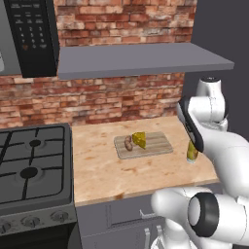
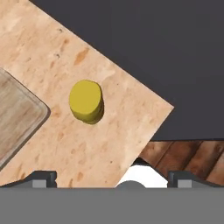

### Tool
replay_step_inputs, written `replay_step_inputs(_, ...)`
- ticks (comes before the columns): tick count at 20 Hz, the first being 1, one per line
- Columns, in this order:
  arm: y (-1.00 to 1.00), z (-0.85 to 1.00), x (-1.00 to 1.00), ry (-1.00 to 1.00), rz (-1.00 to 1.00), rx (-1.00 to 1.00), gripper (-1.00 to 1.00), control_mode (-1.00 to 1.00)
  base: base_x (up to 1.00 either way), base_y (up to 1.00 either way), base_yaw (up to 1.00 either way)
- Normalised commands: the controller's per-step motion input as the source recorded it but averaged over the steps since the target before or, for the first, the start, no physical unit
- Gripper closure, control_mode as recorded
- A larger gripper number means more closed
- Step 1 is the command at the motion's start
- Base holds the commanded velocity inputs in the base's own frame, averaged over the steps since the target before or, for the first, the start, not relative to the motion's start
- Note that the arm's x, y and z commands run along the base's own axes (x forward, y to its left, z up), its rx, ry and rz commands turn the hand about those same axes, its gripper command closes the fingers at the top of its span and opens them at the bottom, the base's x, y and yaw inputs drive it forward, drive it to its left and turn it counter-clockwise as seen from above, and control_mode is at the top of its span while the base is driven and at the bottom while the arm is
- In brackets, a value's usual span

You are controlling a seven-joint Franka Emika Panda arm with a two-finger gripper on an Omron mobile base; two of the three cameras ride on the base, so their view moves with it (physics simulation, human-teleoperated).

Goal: Retrieve the reheated potato from the microwave, then place the potato, cheese, and condiment on the cutting board.

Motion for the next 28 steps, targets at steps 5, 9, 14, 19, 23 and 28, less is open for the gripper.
replay_step_inputs(5,-0.26,-0.04,0.07,0.13,-0.14,0.00,-1.00,-1.00,0.00,0.00,0.00)
replay_step_inputs(9,-0.08,-0.11,0.06,0.02,-0.05,0.01,-1.00,-1.00,0.00,0.00,0.00)
replay_step_inputs(14,0.00,-0.17,0.06,0.00,-0.05,0.03,-1.00,-1.00,0.00,0.00,0.00)
replay_step_inputs(19,-0.01,-0.17,0.12,-0.05,-0.05,0.02,-1.00,-1.00,0.00,0.00,0.00)
replay_step_inputs(23,-0.06,-0.06,0.22,-0.10,-0.05,0.01,-1.00,-1.00,0.00,0.00,0.00)
replay_step_inputs(28,-0.08,-0.07,0.15,-0.11,-0.05,0.02,-1.00,-1.00,0.00,0.00,0.00)
